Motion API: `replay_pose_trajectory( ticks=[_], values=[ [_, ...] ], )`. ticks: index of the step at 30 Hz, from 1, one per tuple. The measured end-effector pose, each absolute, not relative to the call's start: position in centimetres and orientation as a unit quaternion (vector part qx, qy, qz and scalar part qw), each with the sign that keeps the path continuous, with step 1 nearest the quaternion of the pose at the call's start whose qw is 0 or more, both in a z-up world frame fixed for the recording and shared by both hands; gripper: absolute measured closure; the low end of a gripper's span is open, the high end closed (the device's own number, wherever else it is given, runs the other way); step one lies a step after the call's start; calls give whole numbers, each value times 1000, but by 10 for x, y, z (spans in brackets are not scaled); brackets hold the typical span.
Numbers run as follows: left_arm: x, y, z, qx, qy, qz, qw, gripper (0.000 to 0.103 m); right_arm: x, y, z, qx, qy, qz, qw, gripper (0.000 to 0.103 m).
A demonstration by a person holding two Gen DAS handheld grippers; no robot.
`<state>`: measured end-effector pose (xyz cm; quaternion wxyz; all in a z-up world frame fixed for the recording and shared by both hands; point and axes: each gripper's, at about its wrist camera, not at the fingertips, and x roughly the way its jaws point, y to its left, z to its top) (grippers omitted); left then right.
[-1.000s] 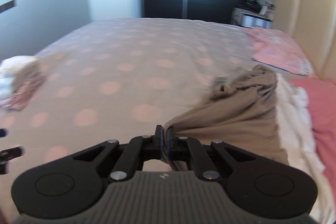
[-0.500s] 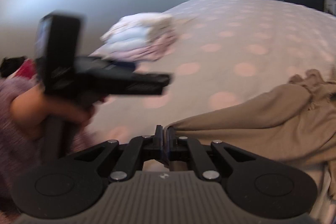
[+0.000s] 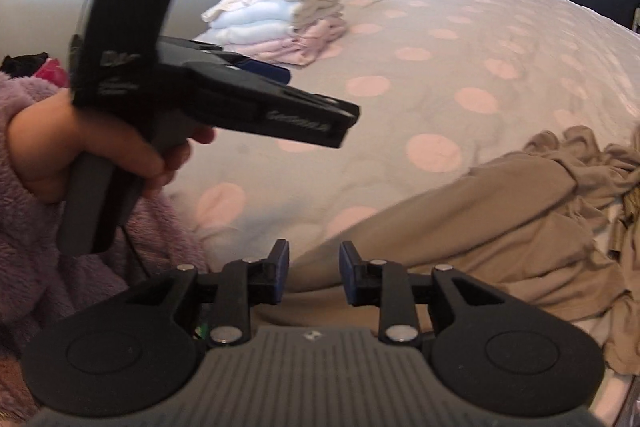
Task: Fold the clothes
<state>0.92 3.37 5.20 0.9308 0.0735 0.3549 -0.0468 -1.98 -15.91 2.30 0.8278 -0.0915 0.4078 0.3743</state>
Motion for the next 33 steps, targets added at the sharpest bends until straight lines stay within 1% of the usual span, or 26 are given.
replay_pose_trajectory(
  ticks=[11, 14, 16, 18, 20, 22, 24, 26, 27, 28, 29, 30, 31, 32, 33],
  values=[
    [25, -3, 32, 81, 382, -115, 913, 28, 39, -202, 3, -161, 434, 296, 836, 71],
    [33, -13, 23, 85, 390, -134, 907, 28, 63, -218, -5, -173, 441, 272, 838, 65],
    [38, -19, 15, 83, 402, -148, 900, 28, 81, -229, -12, -170, 444, 250, 844, 58],
    [44, -25, 5, 84, 415, -159, 892, 28, 99, -238, -20, -166, 446, 228, 850, 58],
    [48, -30, -5, 92, 427, -161, 885, 28, 116, -248, -29, -154, 446, 209, 856, 55],
    [52, -34, -15, 101, 437, -160, 879, 28, 129, -255, -36, -139, 449, 196, 861, 38],
    [57, -37, -23, 104, 446, -160, 874, 34, 139, -260, -45, -125, 455, 190, 861, 33],
    [61, -38, -28, 103, 458, -169, 867, 52, 147, -265, -54, -107, 465, 189, 858, 33],
    [63, -38, -31, 101, 465, -172, 863, 58, 151, -266, -58, -95, 474, 191, 854, 35],
    [65, -38, -33, 97, 471, -176, 859, 71, 152, -267, -63, -87, 483, 194, 849, 44],
    [66, -37, -35, 92, 477, -179, 855, 77, 152, -267, -67, -80, 492, 197, 844, 57],
    [66, -35, -36, 86, 477, -181, 856, 80, 152, -267, -72, -73, 501, 200, 839, 92],
    [66, -33, -36, 79, 477, -182, 856, 87, 150, -265, -73, -71, 503, 200, 838, 97],
    [65, -30, -35, 74, 475, -180, 858, 93, 148, -263, -74, -70, 504, 198, 838, 97],
    [66, -28, -33, 71, 469, -173, 863, 95, 144, -260, -72, -73, 502, 202, 838, 98]
  ],
)
